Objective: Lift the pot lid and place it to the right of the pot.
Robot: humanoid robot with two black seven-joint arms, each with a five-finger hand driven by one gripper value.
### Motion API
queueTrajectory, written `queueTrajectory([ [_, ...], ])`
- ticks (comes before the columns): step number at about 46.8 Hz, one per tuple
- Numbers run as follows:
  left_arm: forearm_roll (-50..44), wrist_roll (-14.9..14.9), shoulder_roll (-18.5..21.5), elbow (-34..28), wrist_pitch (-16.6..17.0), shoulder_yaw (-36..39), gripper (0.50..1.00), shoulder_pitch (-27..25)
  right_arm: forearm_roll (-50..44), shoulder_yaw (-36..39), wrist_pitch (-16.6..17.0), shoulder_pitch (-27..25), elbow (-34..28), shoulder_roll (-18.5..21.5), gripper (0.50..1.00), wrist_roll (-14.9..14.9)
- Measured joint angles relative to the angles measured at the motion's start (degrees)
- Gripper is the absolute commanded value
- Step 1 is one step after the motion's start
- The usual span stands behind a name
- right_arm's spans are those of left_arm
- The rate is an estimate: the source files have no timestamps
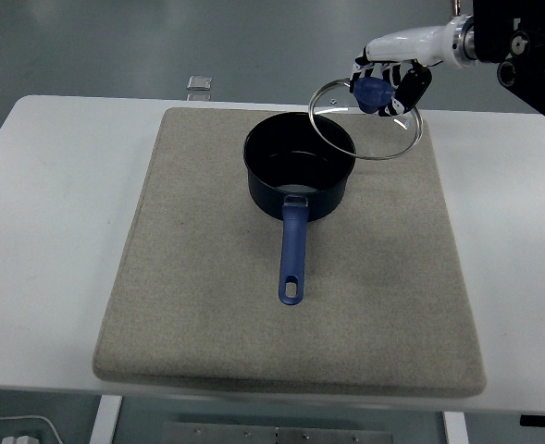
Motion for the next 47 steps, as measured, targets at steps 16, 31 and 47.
queueTrajectory([
  [16, 0.00, -0.03, 0.00, 0.00, 0.00, 0.00, 1.000, 0.02, -0.11, 0.21, -0.42, -2.43, 0.00, -3.60, 0.500, 0.00],
  [31, 0.00, -0.03, 0.00, 0.00, 0.00, 0.00, 1.000, 0.02, -0.17, 0.41, -1.47, -4.62, -1.49, -4.78, 0.500, -0.01],
  [47, 0.00, -0.03, 0.00, 0.00, 0.03, 0.00, 1.000, 0.02, -0.19, 0.24, -3.93, -7.48, -3.90, -4.17, 0.500, -0.01],
])
